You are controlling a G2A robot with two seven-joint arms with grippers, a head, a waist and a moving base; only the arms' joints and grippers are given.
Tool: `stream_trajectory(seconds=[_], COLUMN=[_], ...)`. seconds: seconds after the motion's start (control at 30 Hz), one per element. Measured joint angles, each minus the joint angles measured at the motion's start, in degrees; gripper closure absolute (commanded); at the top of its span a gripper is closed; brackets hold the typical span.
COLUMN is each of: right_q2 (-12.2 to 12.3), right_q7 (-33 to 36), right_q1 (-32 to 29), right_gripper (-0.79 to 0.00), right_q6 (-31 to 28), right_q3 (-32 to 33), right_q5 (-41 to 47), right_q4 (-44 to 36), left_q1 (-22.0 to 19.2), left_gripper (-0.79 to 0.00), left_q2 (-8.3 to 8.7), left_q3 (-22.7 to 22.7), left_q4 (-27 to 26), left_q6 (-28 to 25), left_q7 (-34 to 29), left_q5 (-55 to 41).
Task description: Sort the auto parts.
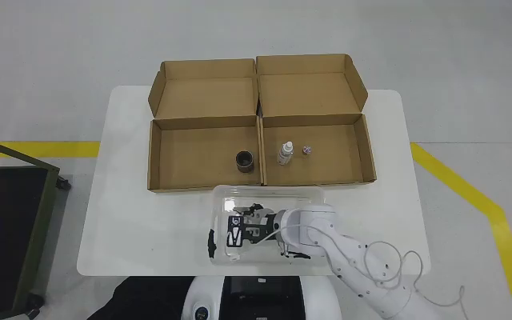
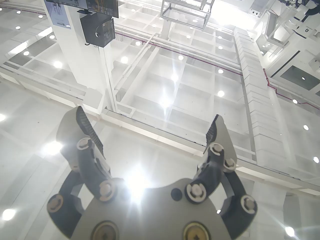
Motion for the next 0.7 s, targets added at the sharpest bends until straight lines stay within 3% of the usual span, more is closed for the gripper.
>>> stream_trajectory(seconds=[0.13,0.27,0.33,0.7], right_q2=[-0.1,0.0,0.1,1.2], right_q7=[0.1,0.3,0.4,-1.9], right_q1=[0.3,0.2,-0.1,-2.9], right_gripper=[-0.249,-0.058,0.000,0.000], right_q6=[0.4,0.1,-0.1,-2.3], right_q3=[-0.2,0.1,0.4,3.8], right_q5=[-0.3,-0.2,-0.2,1.3], right_q4=[0.0,-0.6,-1.5,-8.1], left_q1=[0.0,0.0,0.0,0.0], left_gripper=[-0.785,-0.785,-0.785,-0.785], left_q2=[0.00,0.00,0.00,0.00], left_q3=[0.0,0.0,0.0,0.0], left_q4=[0.0,0.0,0.0,0.0], left_q6=[0.0,0.0,0.0,0.0], left_q7=[0.0,0.0,0.0,0.0], left_q5=[0.0,0.0,0.0,0.0])
